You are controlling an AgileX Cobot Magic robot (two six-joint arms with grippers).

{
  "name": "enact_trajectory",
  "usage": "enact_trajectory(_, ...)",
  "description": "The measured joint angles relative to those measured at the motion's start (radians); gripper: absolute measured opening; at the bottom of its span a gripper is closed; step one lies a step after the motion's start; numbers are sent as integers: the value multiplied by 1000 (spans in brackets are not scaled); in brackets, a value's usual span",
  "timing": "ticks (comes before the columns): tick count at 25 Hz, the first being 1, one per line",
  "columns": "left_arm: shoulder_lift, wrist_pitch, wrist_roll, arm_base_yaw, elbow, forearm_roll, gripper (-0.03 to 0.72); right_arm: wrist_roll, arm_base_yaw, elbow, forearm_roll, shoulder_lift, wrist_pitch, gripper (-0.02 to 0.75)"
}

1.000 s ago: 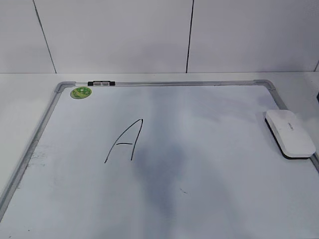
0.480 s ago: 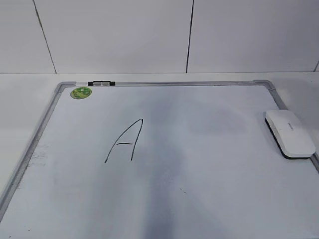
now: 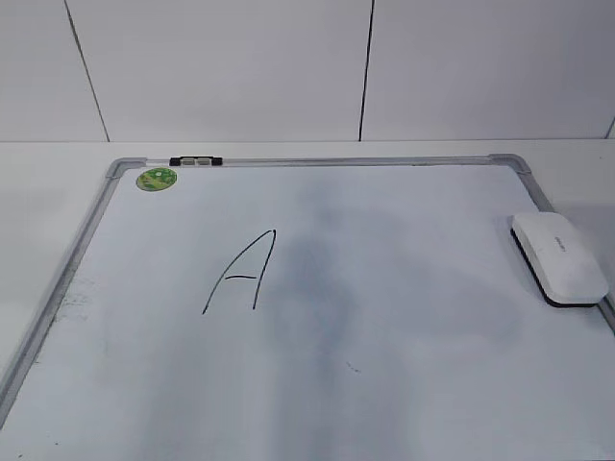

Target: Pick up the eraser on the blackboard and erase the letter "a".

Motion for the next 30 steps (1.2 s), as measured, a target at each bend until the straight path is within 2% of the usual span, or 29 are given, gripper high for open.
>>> enact_trajectory(11,-188,2,0,0,221,0,538,0,0,147,3,-258,3,575)
enact_trajectory(18,-287,-68,0,0,338,22,538,0,0,242,-48,-400,6,575)
enact_trajectory(23,-307,-119,0,0,391,41,538,0,0,306,-54,-433,1,575)
enact_trajectory(30,-307,-158,0,0,406,72,538,0,0,343,-78,-435,-94,575)
